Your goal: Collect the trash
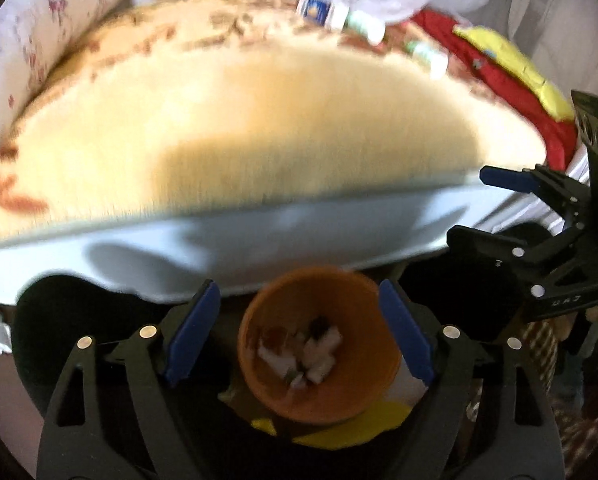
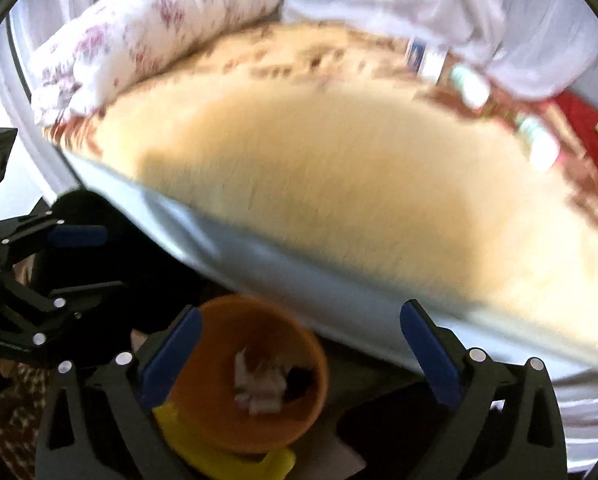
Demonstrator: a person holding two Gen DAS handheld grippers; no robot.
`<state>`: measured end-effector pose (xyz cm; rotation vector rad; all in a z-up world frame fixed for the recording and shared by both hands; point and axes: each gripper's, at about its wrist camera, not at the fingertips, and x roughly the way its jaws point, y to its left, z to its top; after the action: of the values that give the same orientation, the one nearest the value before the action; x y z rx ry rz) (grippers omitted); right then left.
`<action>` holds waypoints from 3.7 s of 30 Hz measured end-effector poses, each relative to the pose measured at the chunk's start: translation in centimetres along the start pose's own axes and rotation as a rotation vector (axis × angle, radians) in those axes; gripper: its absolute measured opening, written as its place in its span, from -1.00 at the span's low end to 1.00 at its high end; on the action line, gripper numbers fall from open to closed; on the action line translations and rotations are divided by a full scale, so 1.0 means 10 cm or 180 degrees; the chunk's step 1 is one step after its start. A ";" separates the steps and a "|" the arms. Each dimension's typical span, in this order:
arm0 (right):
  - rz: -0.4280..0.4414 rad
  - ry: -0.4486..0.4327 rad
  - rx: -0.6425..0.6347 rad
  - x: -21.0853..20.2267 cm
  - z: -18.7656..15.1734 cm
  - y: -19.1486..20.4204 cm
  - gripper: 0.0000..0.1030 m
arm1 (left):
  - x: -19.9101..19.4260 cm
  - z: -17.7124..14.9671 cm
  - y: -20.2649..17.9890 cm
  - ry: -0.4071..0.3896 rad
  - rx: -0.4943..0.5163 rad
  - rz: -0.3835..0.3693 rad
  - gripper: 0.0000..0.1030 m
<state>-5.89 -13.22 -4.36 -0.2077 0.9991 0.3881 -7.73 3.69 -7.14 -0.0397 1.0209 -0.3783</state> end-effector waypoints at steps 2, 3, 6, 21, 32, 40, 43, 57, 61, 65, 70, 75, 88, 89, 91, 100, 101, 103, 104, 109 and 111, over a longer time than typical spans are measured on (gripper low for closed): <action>-0.0111 -0.0192 -0.0047 -0.11 0.09 -0.04 0.89 | -0.07 0.13 -0.06 -0.0180 0.0050 0.0034 0.64; -0.0189 -0.0299 -0.0064 -0.16 0.16 -0.06 0.89 | -0.08 0.21 -0.09 -0.0249 0.0072 0.0065 0.66; -0.0339 -0.0541 -0.0062 -0.29 0.29 -0.22 0.89 | -0.13 0.39 -0.14 -0.0431 0.0152 0.0123 0.70; -0.0827 -0.0702 0.0787 0.07 0.84 -1.83 0.89 | 0.22 1.28 -0.38 -0.0674 0.0230 0.0214 0.74; -0.0789 -0.0157 0.1606 0.72 1.41 -3.12 0.89 | 0.58 1.59 -0.55 -0.0579 0.0291 0.0140 0.74; -0.0715 0.0076 0.1637 1.10 1.62 -3.23 0.38 | 0.69 1.73 -0.48 -0.0565 0.0226 0.0149 0.74; -0.0824 0.0128 0.1500 1.13 1.64 -3.21 -0.05 | 0.71 1.80 -0.46 -0.0593 0.0195 0.0162 0.74; -0.0748 -0.0705 0.1302 0.40 1.42 -2.67 -0.05 | 0.95 2.74 -0.46 -0.0941 0.0031 0.0383 0.74; -0.0758 -0.0864 0.1267 0.26 1.36 -2.59 -0.05 | 1.18 3.14 -0.46 -0.0928 -0.0124 0.0381 0.74; -0.0824 -0.0975 0.1182 0.16 1.37 -2.55 -0.05 | 1.45 3.45 -0.46 -0.0838 -0.0291 0.0374 0.74; -0.0745 -0.1043 0.1151 0.12 1.34 -2.54 -0.05 | 1.79 3.80 -0.37 -0.0736 -0.0536 0.0489 0.74; -0.0724 -0.1092 0.1116 0.10 1.35 -2.51 -0.05 | 2.17 4.04 -0.27 -0.0608 -0.0679 0.0723 0.74; -0.0688 -0.1082 0.0968 0.08 1.38 -2.33 -0.05 | 1.90 3.64 -0.18 -0.0610 -0.0495 0.0588 -0.39; -0.0679 -0.1089 0.0952 0.06 1.38 -2.29 -0.05 | 1.79 3.56 -0.19 -0.0652 -0.0445 0.0616 -0.39; -0.0668 -0.1100 0.0919 0.03 1.39 -2.21 -0.05 | 1.60 3.43 -0.21 -0.0689 -0.0365 0.0640 -0.39; -0.0276 -0.1034 0.0818 -0.14 1.14 -1.59 -0.05 | 0.64 2.41 -0.22 -0.0737 -0.0164 0.0576 -0.39; -0.0242 -0.1017 0.0797 -0.15 1.11 -1.52 -0.05 | 0.58 2.31 -0.23 -0.0733 -0.0150 0.0562 -0.39; -0.0137 -0.0959 0.0743 -0.18 1.01 -1.33 -0.05 | 0.44 2.04 -0.26 -0.0703 -0.0119 0.0508 -0.39; -0.0096 -0.0929 0.0716 -0.20 0.96 -1.25 -0.05 | 0.38 1.91 -0.28 -0.0672 -0.0100 0.0476 -0.39; 0.0086 -0.0709 0.0460 -0.29 0.65 -0.76 -0.05 | 0.13 1.26 -0.30 -0.0503 -0.0008 0.0307 -0.39; 0.0157 -0.0621 0.0381 -0.33 0.51 -0.61 -0.05 | 0.04 1.00 -0.29 -0.0440 0.0014 0.0255 -0.39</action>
<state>-0.98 -17.78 1.09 -0.0363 0.8333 0.3845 0.03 -0.57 -1.56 -0.0205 0.8823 -0.3004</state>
